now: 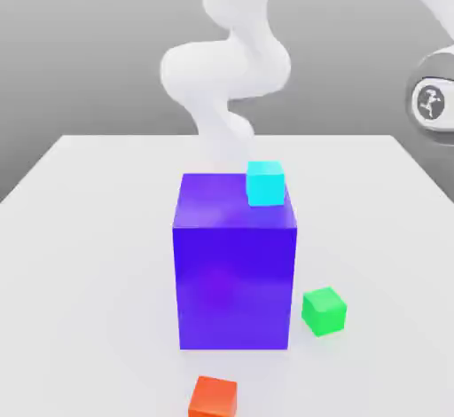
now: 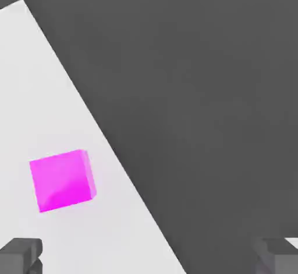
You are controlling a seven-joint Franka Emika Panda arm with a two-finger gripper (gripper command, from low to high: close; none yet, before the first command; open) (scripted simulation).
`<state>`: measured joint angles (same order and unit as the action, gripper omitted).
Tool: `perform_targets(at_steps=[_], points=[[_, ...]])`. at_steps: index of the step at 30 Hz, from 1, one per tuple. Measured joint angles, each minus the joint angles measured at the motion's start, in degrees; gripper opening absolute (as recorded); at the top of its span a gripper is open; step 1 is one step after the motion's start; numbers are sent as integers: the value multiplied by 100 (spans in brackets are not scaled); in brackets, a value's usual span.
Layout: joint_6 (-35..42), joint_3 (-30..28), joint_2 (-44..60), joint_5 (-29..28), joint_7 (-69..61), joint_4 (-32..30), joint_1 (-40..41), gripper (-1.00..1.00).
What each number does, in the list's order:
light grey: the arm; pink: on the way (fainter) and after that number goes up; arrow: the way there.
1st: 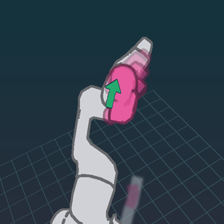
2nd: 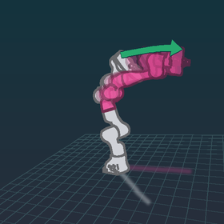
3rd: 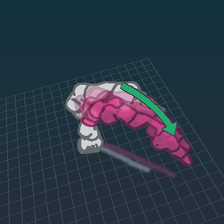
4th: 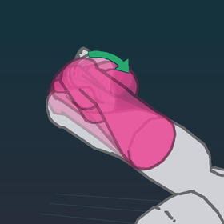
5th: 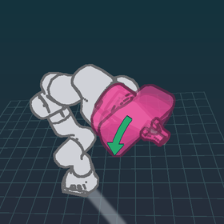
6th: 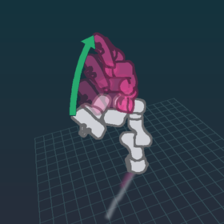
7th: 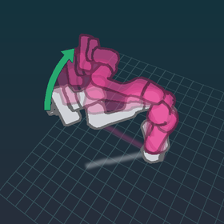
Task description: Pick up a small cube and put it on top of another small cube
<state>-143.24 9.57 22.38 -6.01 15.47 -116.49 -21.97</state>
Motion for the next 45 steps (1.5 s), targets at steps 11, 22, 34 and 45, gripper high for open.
perform_targets(at_steps=[11,22,34,45], points=[[-688,-87,1580,-475,-84,379,-392,-100],[-184,-79,291,-572,-362,-384,-254,-100],[-597,-306,-1937,-766,-1728,-2876,227,-100],[-1302,-681,-2945,735,-3882,-4683,-167,-100]])
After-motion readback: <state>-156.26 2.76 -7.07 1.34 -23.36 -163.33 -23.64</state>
